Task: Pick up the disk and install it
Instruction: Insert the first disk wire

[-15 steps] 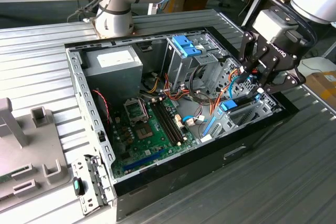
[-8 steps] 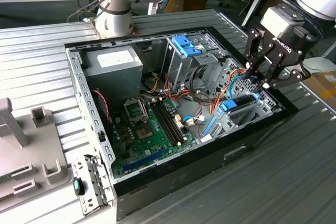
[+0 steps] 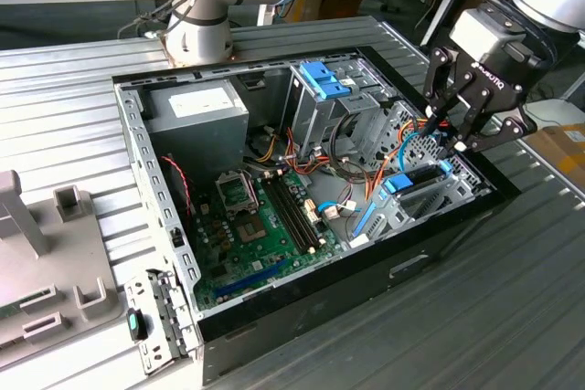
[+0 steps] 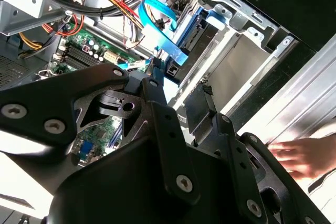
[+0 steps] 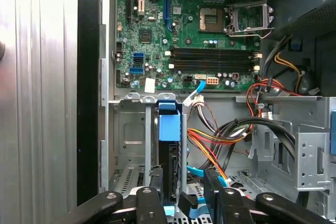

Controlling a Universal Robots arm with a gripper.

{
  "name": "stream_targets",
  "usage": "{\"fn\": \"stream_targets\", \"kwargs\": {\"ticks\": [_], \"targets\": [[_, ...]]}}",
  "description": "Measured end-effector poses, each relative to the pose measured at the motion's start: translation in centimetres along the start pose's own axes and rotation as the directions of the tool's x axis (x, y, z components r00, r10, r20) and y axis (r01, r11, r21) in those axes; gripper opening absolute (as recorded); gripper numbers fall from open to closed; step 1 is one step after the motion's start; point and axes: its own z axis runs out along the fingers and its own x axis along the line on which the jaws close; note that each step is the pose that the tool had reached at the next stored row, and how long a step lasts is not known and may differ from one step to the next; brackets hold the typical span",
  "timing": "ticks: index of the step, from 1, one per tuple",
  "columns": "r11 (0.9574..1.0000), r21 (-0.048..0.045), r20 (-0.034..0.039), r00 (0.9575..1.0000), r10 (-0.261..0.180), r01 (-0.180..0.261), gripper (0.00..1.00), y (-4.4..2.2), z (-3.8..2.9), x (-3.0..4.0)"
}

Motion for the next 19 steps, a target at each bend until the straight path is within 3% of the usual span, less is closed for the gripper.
{"fn": "stream_targets", "kwargs": {"ticks": [7,10,13,15,19], "targets": [[1.0,0.0,0.0,1.0,0.0,0.0,0.44,-0.12,0.0,-0.07],[1.0,0.0,0.0,1.0,0.0,0.0,0.44,-0.61,0.0,-0.12],[1.0,0.0,0.0001,1.0,0.0,0.0,0.44,-1.64,-0.01,-0.15],[1.0,0.0,0.0,1.0,0.0,0.0,0.44,-2.67,-0.03,-0.17],[1.0,0.0,0.0001,1.0,0.0,0.0,0.44,-2.87,-0.72,-0.21]]}}
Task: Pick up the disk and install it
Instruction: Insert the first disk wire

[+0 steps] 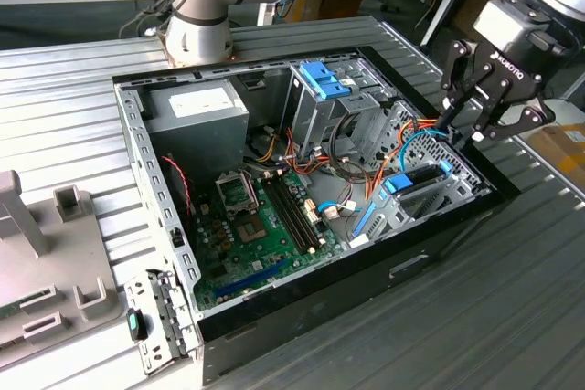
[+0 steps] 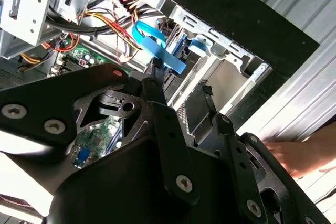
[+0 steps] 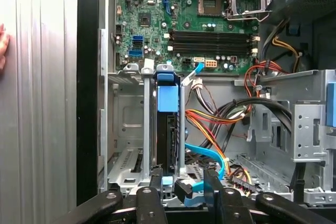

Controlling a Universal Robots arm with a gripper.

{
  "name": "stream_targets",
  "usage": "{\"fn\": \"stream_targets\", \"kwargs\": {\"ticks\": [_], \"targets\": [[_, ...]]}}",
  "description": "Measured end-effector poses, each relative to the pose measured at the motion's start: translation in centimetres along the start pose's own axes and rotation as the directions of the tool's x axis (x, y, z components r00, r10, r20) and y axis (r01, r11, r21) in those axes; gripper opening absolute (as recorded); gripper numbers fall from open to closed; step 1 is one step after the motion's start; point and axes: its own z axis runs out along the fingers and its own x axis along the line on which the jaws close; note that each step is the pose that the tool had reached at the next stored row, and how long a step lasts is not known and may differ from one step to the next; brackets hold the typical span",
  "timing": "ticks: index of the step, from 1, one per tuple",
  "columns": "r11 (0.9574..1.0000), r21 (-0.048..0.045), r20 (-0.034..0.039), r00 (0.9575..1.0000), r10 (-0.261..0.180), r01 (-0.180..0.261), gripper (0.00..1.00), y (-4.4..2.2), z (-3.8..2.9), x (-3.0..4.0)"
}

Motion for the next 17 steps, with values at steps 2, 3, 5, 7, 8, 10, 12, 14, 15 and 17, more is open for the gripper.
{"fn": "stream_targets", "kwargs": {"ticks": [2,3,5,7,8,10,12,14,15,17], "targets": [[1.0,0.0,-0.0001,1.0,0.0,0.0,0.44,0.01,-0.58,-0.03],[1.0,0.0,-0.0001,1.0,0.0,0.0,0.44,0.01,-0.86,-0.05],[1.0,0.0,0.0,1.0,0.0,0.0,0.44,0.02,-1.38,-0.08],[1.0,0.0,-0.0001,1.0,0.0,0.0,0.44,0.03,-2.01,-0.11],[1.0,0.0,0.0001,1.0,0.0,0.0,0.44,0.04,-2.38,-0.13],[1.0,-0.0002,-0.0001,1.0,0.0,0.0,0.44,-0.28,-2.46,-0.15],[1.0,-0.0017,-0.0003,1.0,0.0,0.0,0.44,-1.01,-2.47,-0.21],[1.0,-0.0041,-0.0002,1.0,0.0,0.0,0.44,-1.57,-2.47,-0.26],[1.0,-0.0053,-0.0004,1.0,0.0,0.0,0.44,-1.96,-2.48,-0.28],[1.0,-0.0071,-0.0004,1.0,0.0,0.0,0.44,-2.66,-2.49,-0.31]]}}
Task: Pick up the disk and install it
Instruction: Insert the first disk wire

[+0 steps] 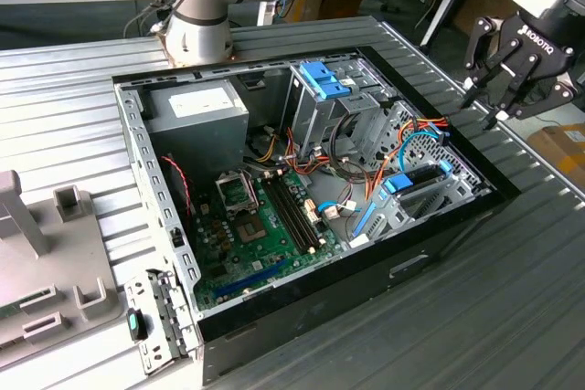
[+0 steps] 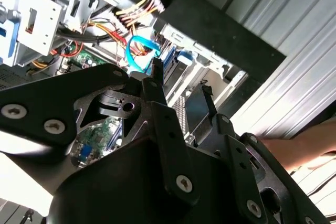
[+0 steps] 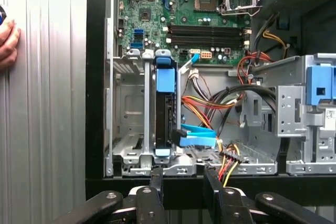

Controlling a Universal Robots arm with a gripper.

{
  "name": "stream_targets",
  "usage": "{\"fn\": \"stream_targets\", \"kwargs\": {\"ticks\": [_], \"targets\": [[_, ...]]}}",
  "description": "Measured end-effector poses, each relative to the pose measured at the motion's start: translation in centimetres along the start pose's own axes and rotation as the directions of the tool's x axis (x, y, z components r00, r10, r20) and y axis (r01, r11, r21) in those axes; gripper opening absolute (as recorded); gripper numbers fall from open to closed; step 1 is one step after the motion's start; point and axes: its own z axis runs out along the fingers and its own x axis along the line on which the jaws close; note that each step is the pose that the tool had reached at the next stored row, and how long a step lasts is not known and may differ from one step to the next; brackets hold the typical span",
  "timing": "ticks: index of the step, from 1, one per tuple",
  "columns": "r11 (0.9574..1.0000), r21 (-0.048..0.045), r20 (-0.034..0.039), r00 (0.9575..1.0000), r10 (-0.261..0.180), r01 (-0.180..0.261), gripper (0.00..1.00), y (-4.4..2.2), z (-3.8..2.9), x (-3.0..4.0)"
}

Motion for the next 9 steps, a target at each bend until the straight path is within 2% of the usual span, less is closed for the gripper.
{"fn": "stream_targets", "kwargs": {"ticks": [3,5,7,9], "targets": [[1.0,-0.0025,-0.0002,1.0,-0.003,0.003,0.44,-1.24,-0.02,-0.28],[0.9995,-0.0042,-0.0008,0.9995,-0.032,0.032,0.44,-1.38,0.07,-0.32],[0.996,-0.0075,-0.0019,0.996,-0.089,0.089,0.44,-1.39,0.21,-0.32],[0.992,-0.0096,-0.0024,0.9921,-0.126,0.126,0.44,-1.4,0.29,-0.31]]}}
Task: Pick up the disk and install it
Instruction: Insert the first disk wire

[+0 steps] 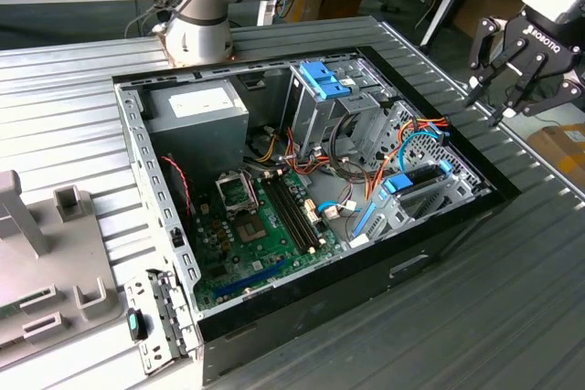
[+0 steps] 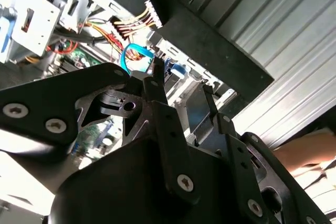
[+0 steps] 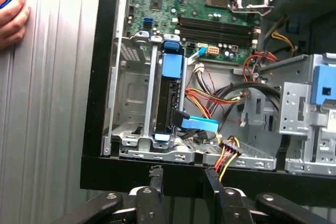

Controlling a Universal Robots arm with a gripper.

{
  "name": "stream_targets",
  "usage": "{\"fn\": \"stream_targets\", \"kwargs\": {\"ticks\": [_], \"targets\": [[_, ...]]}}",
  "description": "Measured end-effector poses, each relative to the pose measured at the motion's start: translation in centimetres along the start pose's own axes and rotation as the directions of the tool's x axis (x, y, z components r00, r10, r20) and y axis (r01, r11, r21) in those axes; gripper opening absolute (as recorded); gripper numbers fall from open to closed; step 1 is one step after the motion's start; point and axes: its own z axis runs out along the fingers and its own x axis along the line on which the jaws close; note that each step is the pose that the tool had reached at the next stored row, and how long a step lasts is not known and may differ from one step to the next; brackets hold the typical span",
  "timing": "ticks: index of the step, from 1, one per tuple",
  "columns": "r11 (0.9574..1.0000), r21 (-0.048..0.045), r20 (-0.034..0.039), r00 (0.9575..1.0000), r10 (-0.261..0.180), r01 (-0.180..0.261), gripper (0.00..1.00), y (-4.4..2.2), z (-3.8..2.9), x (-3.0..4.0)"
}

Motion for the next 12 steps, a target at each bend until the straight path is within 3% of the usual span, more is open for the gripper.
{"fn": "stream_targets", "kwargs": {"ticks": [2,4,7,9,11,12], "targets": [[0.9987,-0.0028,-0.0013,0.9987,-0.052,0.052,0.44,0.0,0.13,0.0],[0.9923,-0.006,0.0006,0.9924,-0.123,0.123,0.44,-0.01,0.26,0.01],[0.9907,-0.0068,0.0006,0.9907,-0.136,0.136,0.44,-0.01,0.27,0.01],[0.9813,-0.0101,-0.0003,0.9813,-0.192,0.192,0.44,-0.01,0.27,0.01],[0.9634,-0.0146,-0.0012,0.9635,-0.268,0.268,0.44,-0.01,0.29,0.01],[0.9588,-0.0157,-0.0015,0.9589,-0.284,0.284,0.44,-0.01,0.29,0.01]]}}
